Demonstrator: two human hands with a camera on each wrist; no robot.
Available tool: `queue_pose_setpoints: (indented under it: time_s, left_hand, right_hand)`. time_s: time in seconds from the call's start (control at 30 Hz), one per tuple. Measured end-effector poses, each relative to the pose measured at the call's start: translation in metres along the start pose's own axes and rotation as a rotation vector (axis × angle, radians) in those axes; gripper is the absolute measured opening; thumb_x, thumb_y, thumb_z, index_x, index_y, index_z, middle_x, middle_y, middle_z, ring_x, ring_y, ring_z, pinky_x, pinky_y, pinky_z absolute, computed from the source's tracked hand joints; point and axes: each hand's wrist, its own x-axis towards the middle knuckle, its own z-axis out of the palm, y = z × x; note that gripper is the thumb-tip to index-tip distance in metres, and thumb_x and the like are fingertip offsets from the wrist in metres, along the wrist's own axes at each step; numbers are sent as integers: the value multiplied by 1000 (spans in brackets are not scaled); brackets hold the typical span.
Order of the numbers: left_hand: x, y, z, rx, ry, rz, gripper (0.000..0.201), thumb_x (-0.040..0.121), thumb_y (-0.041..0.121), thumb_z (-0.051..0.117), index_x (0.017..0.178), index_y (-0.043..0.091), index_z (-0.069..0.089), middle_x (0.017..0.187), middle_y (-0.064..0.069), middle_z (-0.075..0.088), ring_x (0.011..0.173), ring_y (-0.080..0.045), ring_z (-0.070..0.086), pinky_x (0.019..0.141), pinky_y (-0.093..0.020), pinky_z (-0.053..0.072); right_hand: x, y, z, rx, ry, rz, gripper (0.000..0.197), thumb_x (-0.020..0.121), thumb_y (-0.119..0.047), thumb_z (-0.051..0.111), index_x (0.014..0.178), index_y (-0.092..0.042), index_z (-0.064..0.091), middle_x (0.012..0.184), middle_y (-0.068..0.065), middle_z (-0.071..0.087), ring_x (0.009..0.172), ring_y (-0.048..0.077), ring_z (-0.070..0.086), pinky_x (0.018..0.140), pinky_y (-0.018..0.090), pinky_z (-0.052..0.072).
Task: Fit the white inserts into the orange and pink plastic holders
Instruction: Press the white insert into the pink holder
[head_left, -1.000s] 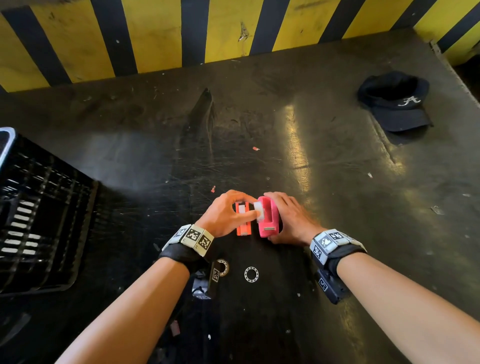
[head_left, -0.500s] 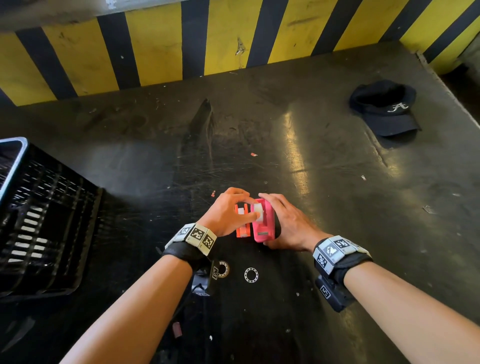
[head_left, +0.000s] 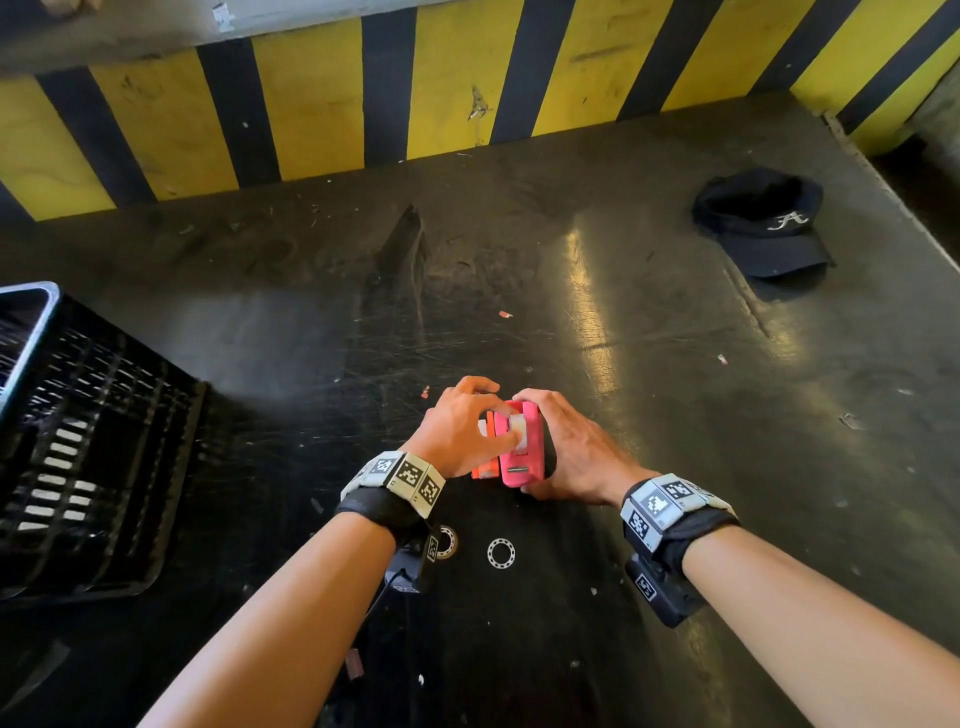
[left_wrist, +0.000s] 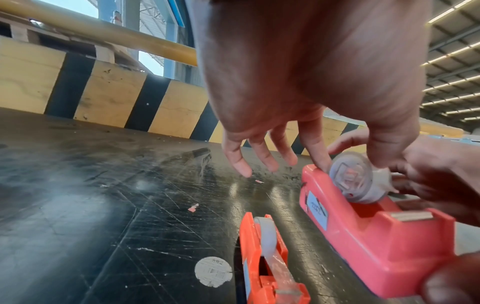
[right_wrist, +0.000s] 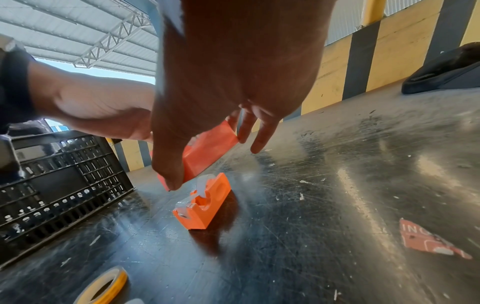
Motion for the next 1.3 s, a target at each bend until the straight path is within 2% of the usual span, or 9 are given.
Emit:
queue_pose_setpoints:
  time_s: [0.1,0.2,0.37,0.53,0.7,1.1,1.17,1.23,1.3]
  left_hand:
    - [-1,0,4,-139,76,27,43,86,38,76,125,30,60,141,4,51,127,-17,57,102,-39,54]
    - [-2,1,7,-255,122,18,44,86,36,76,123,25,53,130,5,58,114,-11,65,91,-30,58]
    - [-2,-3,7,-316,134,-2,34,90,33,70,119,26,53,122,8,63,108,-10,68,91,-39,60]
    - [-5,-2,-4,-389,73,-5,30,94,27,67,121,25,53,128,6,64,107,-9,70,90,-37,62]
    - [-11,-5,-10,-190,9,85,48,79,24,82,117,29,52,120,6,69,105,-7,71,90,-34,62]
    - [-16,-3,-6,37,213,278,15,89,31,75,101,26,69,113,6,74,95,-10,73,83,-35,62]
    - [-17,-3,-6,53,221,291,11,90,30,74,99,25,71,116,7,73,98,-10,72,85,-35,62]
    - [-16,-1,-7,72,194,269,9,92,30,72,100,25,73,134,5,67,111,-14,69,93,-35,59]
    - [-17,1,-7,99,109,213,11,93,32,70,101,26,74,153,7,50,126,-18,61,101,-39,53]
  right_hand:
    - [-1,-1,-1,28,10,5,104,61,-36,94,143,-39,29,145,-8,38,103,18,55,82,33,44]
    - [1,-1,-1,36,15,6,103,61,-38,94,142,-41,29,145,-10,37,108,21,58,83,35,46]
    - [5,-1,1,11,20,-20,98,60,-42,95,138,-38,35,143,-12,37,110,21,59,84,34,48]
    - [6,-1,3,18,29,-33,97,59,-48,91,140,-33,39,142,-11,37,115,21,58,94,43,54]
    - [9,1,0,19,8,-45,99,58,-47,94,141,-30,42,141,-9,39,119,18,55,98,39,53]
    - [10,3,-7,-1,-1,-56,105,57,-42,97,146,-28,42,140,-8,40,118,18,55,99,34,51]
    - [10,3,-7,-6,-5,-46,106,57,-42,97,146,-28,42,140,-8,40,119,18,55,100,34,51]
    - [11,2,-6,-17,-13,-33,105,57,-44,97,145,-28,42,141,-7,41,119,17,54,100,35,51]
    - [12,0,-6,-29,-13,-10,103,55,-46,97,141,-28,44,139,-7,43,117,18,55,99,37,52]
